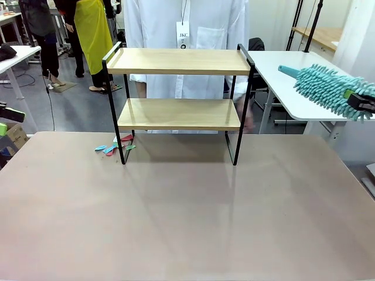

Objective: Clean the shelf.
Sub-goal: Hand the Duster back to the human.

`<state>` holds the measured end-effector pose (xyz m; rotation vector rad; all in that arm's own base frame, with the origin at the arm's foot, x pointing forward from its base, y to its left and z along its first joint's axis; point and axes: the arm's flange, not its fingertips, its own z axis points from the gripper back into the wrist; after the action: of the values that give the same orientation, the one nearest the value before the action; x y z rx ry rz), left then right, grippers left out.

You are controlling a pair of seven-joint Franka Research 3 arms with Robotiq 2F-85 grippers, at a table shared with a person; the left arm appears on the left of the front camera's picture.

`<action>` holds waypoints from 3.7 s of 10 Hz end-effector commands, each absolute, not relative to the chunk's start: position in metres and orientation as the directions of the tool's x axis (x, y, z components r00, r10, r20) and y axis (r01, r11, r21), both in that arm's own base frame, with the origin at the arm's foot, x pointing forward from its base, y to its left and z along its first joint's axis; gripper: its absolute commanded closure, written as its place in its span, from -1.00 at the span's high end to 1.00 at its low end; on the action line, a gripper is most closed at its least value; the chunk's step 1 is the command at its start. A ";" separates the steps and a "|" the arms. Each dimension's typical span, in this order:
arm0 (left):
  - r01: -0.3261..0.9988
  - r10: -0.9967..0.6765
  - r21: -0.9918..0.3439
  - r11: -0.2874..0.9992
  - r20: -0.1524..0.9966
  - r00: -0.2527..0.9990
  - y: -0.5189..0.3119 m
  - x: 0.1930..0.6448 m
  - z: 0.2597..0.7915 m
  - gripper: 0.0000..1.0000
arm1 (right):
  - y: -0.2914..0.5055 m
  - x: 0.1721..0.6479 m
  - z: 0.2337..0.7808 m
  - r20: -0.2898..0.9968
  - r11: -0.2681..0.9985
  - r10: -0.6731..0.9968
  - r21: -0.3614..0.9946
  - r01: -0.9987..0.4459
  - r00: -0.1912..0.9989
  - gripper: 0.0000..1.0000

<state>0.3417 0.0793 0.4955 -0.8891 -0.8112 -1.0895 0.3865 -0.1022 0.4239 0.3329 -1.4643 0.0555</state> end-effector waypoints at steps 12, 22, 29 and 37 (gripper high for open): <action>0.960 -0.367 -0.191 0.207 0.894 0.257 0.078 0.341 0.498 1.00 | -0.102 0.385 0.429 0.979 0.954 -0.166 0.191 -0.233 0.121 -0.67; 0.960 -0.367 -0.191 0.207 0.894 0.257 0.078 0.341 0.498 1.00 | -0.153 0.372 0.529 0.947 0.917 -0.320 0.304 -0.259 -0.020 1.00; 0.960 -0.367 -0.191 0.207 0.894 0.257 0.078 0.341 0.498 1.00 | -0.260 0.370 0.582 0.756 0.773 -0.634 0.620 -0.134 -0.161 1.00; 0.960 -0.367 -0.191 0.207 0.894 0.257 0.078 0.341 0.498 1.00 | -0.258 0.359 0.582 0.790 0.804 -0.594 0.580 -0.134 -0.149 1.00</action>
<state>0.3414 0.0796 0.4958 -0.8890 -0.8110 -1.0892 0.3617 -0.2601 0.5832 0.5819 -1.6967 -0.4491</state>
